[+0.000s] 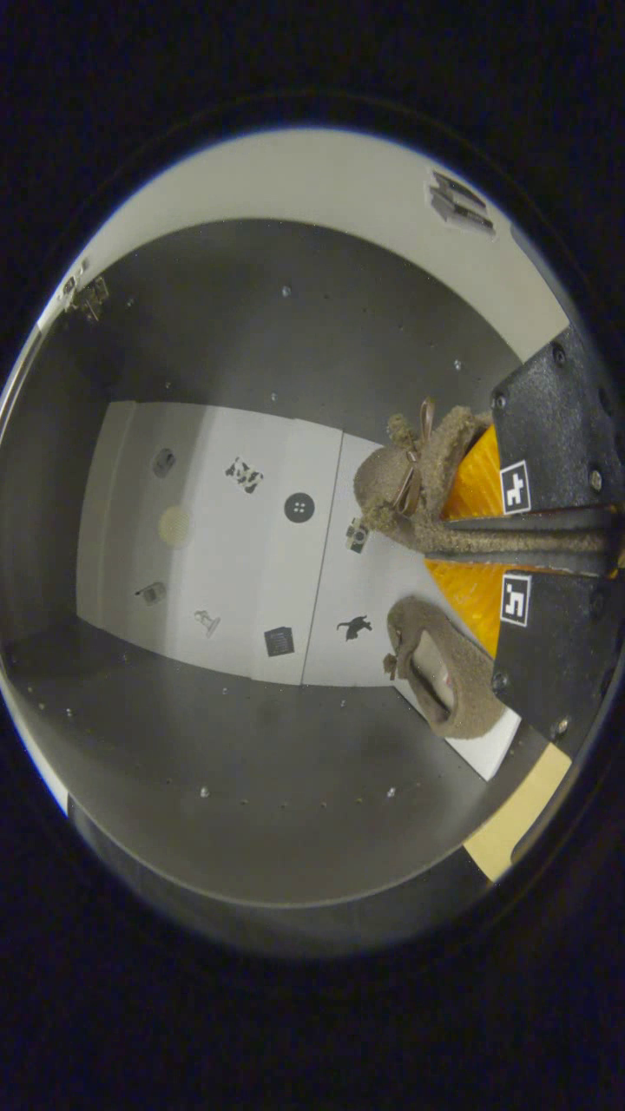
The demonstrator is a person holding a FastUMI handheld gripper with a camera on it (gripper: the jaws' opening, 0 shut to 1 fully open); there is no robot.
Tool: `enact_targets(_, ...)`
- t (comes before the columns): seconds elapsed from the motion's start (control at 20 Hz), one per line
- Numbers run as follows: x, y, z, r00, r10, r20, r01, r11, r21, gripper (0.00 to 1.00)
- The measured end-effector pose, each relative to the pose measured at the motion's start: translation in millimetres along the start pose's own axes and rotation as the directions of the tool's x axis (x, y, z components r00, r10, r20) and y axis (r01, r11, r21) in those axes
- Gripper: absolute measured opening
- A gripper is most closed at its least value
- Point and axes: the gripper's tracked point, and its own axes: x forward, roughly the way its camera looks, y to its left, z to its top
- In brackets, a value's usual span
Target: Open the shoe cabinet door, grab the shoes and put them into the shoe cabinet, then close the shoe cabinet door.
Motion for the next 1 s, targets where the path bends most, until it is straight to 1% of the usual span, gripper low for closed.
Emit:
enact_targets(0.1,23.1,-0.5,-3.6,1.0,-0.006,-0.008,0.006,0.999,-0.042,0.12)
enact_targets(0.3,55.0,9.3,-16.5,1.0,0.011,-0.02,-0.013,0.996,-0.092,0.13)
enact_targets(0.4,66.2,13.7,-24.6,1.0,0.013,-0.028,-0.016,0.991,-0.13,0.13)
enact_targets(0.55,73.1,25.1,-41.1,0.998,0.04,-0.043,-0.049,0.974,-0.22,0.15)
enact_targets(0.6,74.3,29.0,-46.0,0.997,0.055,-0.051,-0.065,0.969,-0.237,0.16)
enact_targets(0.65,75.8,30.6,-45.9,0.997,0.056,-0.048,-0.066,0.968,-0.242,0.16)
enact_targets(0.7,75.9,31.9,-45.2,0.997,0.06,-0.047,-0.069,0.969,-0.237,0.18)
enact_targets(0.8,74.9,27.9,-45.2,0.998,0.025,-0.059,-0.039,0.969,-0.243,0.23)
enact_targets(0.95,69.5,21.6,-42.5,0.997,-0.023,-0.078,0.004,0.973,-0.23,0.49)
enact_targets(1.0,65.4,20.6,-41.9,0.996,-0.029,-0.089,0.008,0.975,-0.221,0.5)
